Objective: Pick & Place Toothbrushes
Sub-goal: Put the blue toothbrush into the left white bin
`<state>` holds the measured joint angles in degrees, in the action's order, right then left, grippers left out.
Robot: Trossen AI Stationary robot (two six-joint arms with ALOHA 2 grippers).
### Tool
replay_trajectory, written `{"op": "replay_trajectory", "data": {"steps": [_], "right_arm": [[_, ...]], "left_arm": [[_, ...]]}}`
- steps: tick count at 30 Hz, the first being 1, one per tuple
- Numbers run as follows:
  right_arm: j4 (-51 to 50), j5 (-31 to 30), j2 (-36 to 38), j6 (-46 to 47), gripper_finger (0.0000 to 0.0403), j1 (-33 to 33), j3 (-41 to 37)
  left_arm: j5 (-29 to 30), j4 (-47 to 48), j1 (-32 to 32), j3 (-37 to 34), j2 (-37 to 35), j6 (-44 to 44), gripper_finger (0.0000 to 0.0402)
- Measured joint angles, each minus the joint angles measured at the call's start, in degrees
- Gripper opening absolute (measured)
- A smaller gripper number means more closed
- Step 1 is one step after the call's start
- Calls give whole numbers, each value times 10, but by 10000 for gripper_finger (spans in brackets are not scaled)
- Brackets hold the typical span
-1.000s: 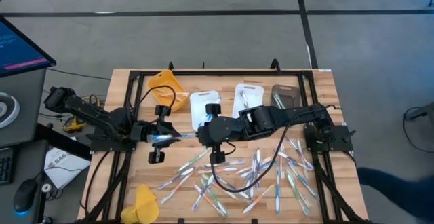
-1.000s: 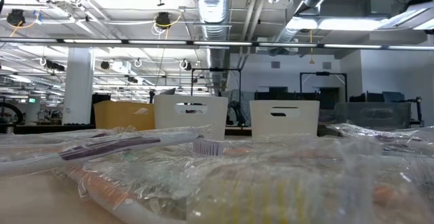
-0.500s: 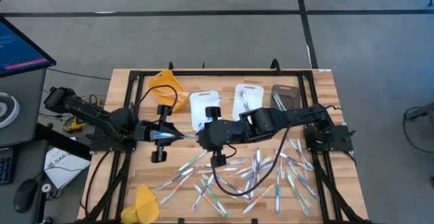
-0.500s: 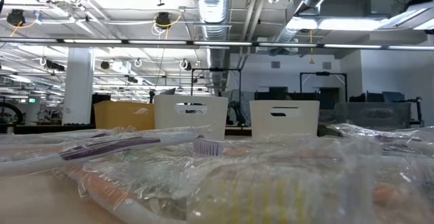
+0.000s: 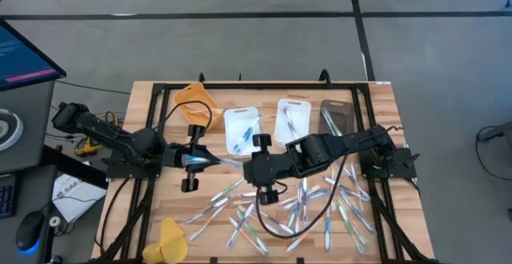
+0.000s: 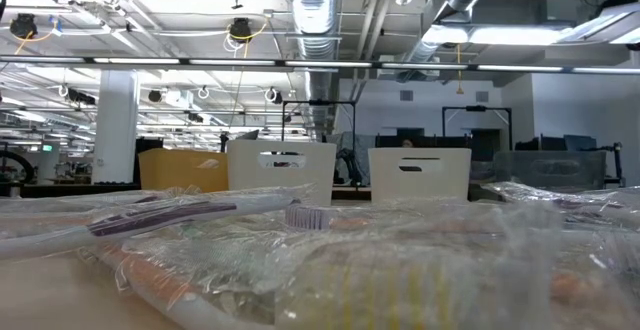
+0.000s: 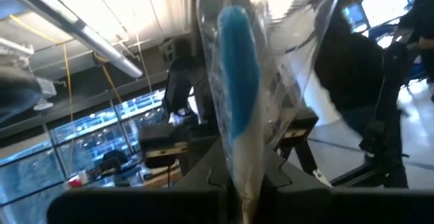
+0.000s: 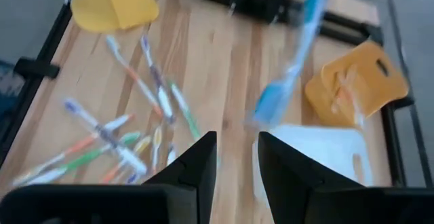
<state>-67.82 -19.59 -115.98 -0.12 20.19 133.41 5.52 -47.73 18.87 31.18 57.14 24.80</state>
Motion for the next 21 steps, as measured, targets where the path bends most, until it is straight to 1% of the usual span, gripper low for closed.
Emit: {"op": "replay_trajectory", "data": {"steps": [4,8,14,17,19,21], "right_arm": [[-60,0,0,32,102,13,0],[-137,-2,0,39,102,31,0],[-152,-2,0,44,102,57,0],[-181,-6,6,57,102,74,0],[-189,-30,12,69,102,88,0],[-213,-71,22,85,102,108,-1]], "left_arm": [[7,12,0,0,0,0,11],[7,26,0,0,0,0,7],[7,37,0,0,0,0,8],[11,52,0,0,0,3,8],[23,63,0,0,0,4,10],[36,73,0,0,0,7,8]]}}
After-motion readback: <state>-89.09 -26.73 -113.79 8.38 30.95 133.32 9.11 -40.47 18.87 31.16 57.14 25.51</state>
